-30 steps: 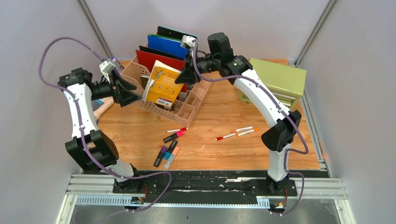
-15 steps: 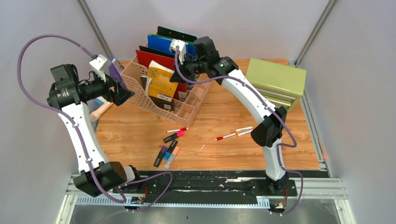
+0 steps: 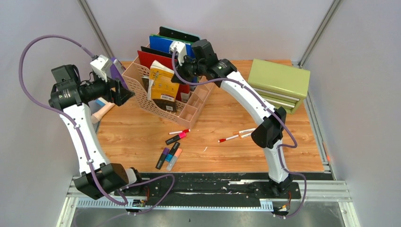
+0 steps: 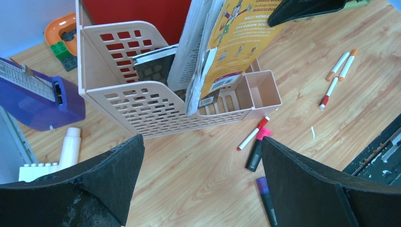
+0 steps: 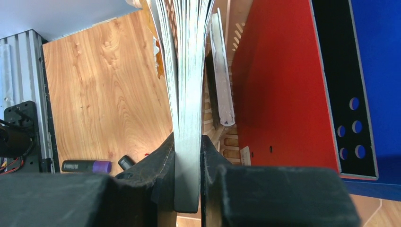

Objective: Organize the desk
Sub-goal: Place the notebook in the storage box.

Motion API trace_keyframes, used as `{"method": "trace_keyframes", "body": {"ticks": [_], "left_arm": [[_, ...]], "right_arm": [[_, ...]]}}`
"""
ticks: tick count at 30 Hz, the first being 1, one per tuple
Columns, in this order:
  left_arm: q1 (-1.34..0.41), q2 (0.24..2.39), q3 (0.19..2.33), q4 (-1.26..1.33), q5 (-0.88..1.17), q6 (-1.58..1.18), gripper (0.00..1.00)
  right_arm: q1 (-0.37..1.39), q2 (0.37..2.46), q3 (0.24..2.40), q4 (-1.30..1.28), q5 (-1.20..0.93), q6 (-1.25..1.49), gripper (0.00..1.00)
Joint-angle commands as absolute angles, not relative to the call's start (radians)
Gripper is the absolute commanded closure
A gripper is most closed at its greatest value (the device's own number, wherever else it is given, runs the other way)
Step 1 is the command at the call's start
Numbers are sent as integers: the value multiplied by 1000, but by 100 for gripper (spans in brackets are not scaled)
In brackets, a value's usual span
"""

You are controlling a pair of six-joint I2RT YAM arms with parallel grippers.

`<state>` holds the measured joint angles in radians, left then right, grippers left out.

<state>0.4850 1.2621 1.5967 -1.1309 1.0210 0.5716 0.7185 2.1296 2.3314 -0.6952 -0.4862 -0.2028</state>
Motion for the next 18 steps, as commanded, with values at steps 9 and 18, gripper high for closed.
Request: {"method": "trace_keyframes", "body": {"ticks": [9,18], "left_arm": [[492,1252,1585,-1094,1031,550,0],[492,1242,1581,-1103,1022,564,0]], "right_arm": [[717,2038,2295,-603,-465,-170,100],[705,2009,2284,-604,-453,-170,100]]}}
